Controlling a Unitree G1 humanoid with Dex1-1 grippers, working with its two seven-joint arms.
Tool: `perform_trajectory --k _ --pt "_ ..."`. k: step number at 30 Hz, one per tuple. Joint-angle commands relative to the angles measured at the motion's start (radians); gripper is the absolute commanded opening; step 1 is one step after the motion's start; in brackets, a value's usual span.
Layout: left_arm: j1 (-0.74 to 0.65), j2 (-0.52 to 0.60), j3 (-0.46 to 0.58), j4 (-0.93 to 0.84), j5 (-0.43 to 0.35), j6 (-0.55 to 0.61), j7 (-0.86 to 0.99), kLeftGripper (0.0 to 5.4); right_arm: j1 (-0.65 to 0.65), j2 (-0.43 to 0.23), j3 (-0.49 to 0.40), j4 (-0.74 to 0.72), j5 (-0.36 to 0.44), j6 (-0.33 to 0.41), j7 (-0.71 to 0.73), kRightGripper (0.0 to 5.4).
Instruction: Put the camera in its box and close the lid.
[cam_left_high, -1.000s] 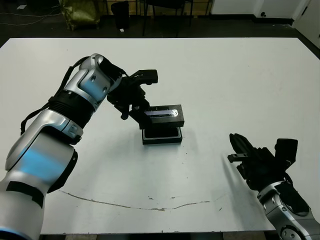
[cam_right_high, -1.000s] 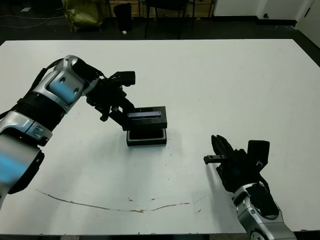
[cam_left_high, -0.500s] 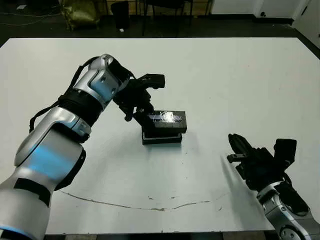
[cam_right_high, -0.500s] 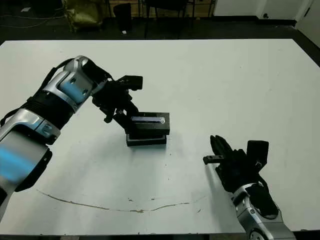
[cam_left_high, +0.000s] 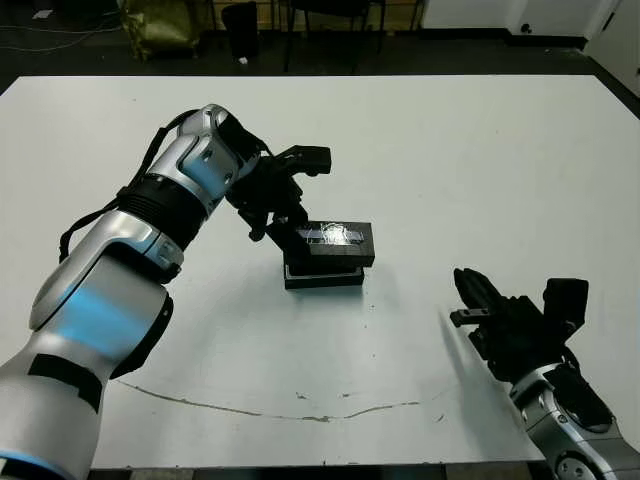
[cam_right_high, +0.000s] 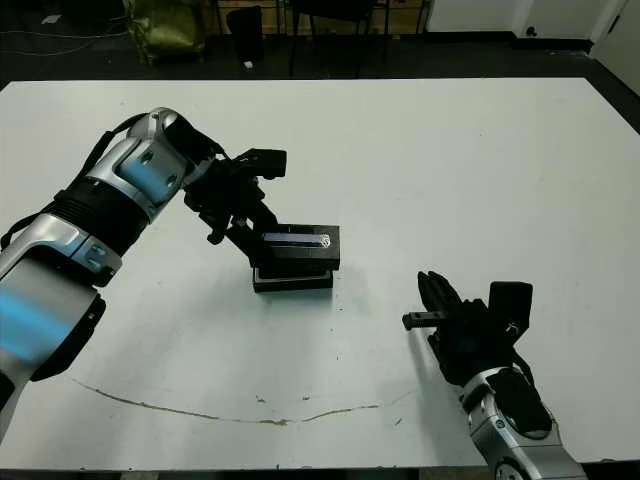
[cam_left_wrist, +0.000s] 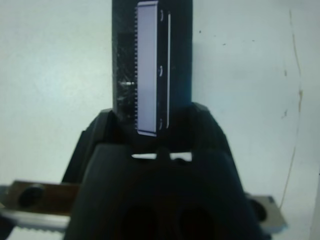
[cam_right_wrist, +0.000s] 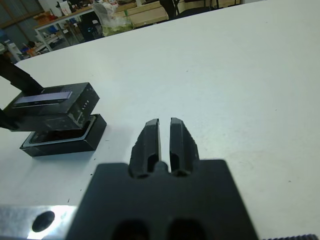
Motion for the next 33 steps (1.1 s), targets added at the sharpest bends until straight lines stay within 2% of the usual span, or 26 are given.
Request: perform_trajectory --k 1,6,9,11,33 --pt "0.03 -0.004 -0.012 -0.004 0.012 0.016 0.002 2.08 0.014 0.0 0.001 0.008 -0.007 -0.003 0.001 0.0" --pt "0.037 -0.009 -0.013 0.002 0.01 0.045 -0.001 2.08 0.015 0.012 0.005 -0.001 -0.003 0.014 -0.015 0.0" --pt "0.047 -0.007 -0.017 -0.007 0.016 0.056 0.011 2.08 0.019 0.004 0.007 0.024 -0.014 -0.024 0.014 0.0" --pt "0.053 -0.006 -0.018 -0.005 0.018 0.055 0.014 2.08 0.019 0.005 0.003 0.03 -0.012 -0.024 0.016 0.0" --pt "0.078 -0.018 -0.038 -0.012 0.019 0.042 0.02 2.08 0.035 0.009 0.01 -0.014 -0.013 0.013 -0.023 0.0"
